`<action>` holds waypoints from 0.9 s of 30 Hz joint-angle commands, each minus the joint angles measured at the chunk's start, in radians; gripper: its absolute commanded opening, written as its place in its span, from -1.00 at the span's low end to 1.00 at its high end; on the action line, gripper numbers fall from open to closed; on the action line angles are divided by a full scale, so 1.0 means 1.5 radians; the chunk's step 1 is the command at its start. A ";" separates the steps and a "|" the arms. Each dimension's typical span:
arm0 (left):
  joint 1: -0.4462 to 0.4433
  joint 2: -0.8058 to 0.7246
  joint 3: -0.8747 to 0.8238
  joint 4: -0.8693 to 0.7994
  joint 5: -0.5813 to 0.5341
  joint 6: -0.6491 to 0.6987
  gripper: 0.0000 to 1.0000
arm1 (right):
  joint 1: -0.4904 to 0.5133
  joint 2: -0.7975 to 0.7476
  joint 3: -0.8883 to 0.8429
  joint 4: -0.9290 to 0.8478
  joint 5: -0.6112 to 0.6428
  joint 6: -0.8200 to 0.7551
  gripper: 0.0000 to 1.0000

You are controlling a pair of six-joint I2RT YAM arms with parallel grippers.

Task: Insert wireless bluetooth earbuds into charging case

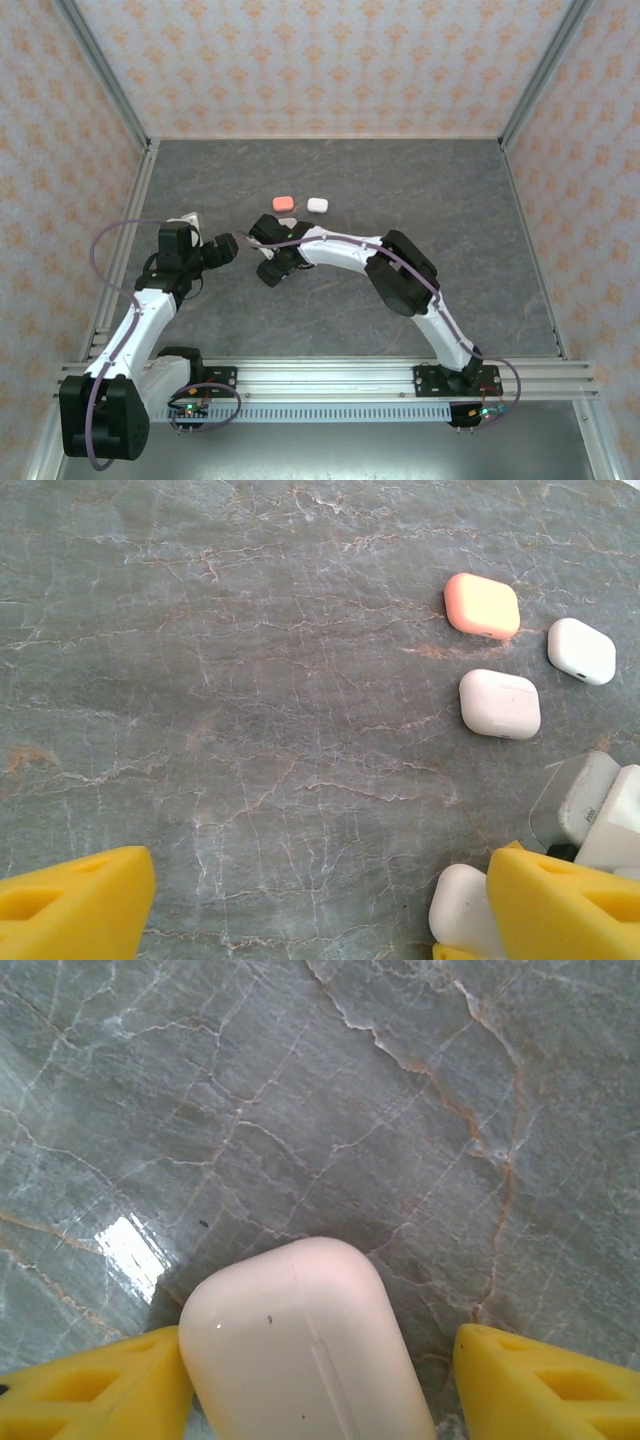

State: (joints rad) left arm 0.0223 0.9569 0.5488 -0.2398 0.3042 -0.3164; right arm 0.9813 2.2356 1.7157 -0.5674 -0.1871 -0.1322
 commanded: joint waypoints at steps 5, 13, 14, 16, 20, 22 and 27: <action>0.007 -0.005 0.000 -0.012 -0.019 0.003 0.72 | 0.017 -0.051 -0.080 -0.030 0.004 0.006 0.29; 0.007 0.001 0.003 -0.004 0.003 0.003 0.73 | 0.020 -0.047 -0.090 -0.014 0.026 0.013 -0.05; 0.007 0.002 0.006 -0.004 0.013 0.004 0.73 | 0.020 -0.051 -0.094 -0.008 0.030 0.014 -0.10; 0.007 0.002 0.011 -0.004 0.032 0.009 0.74 | 0.019 -0.067 -0.103 0.006 0.040 0.014 -0.16; 0.007 0.000 0.019 0.019 0.100 0.005 0.74 | 0.019 -0.136 -0.147 0.054 0.059 0.000 -0.18; 0.007 -0.005 0.023 0.032 0.135 -0.003 0.74 | 0.017 -0.177 -0.175 0.082 0.057 -0.009 -0.18; 0.007 -0.019 0.050 0.037 0.220 -0.014 0.74 | 0.005 -0.294 -0.247 0.132 0.043 -0.035 -0.18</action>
State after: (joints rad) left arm 0.0223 0.9565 0.5690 -0.2268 0.5144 -0.3180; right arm 0.9997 1.9266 1.3769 -0.4488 -0.1379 -0.1444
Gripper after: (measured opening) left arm 0.870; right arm 0.415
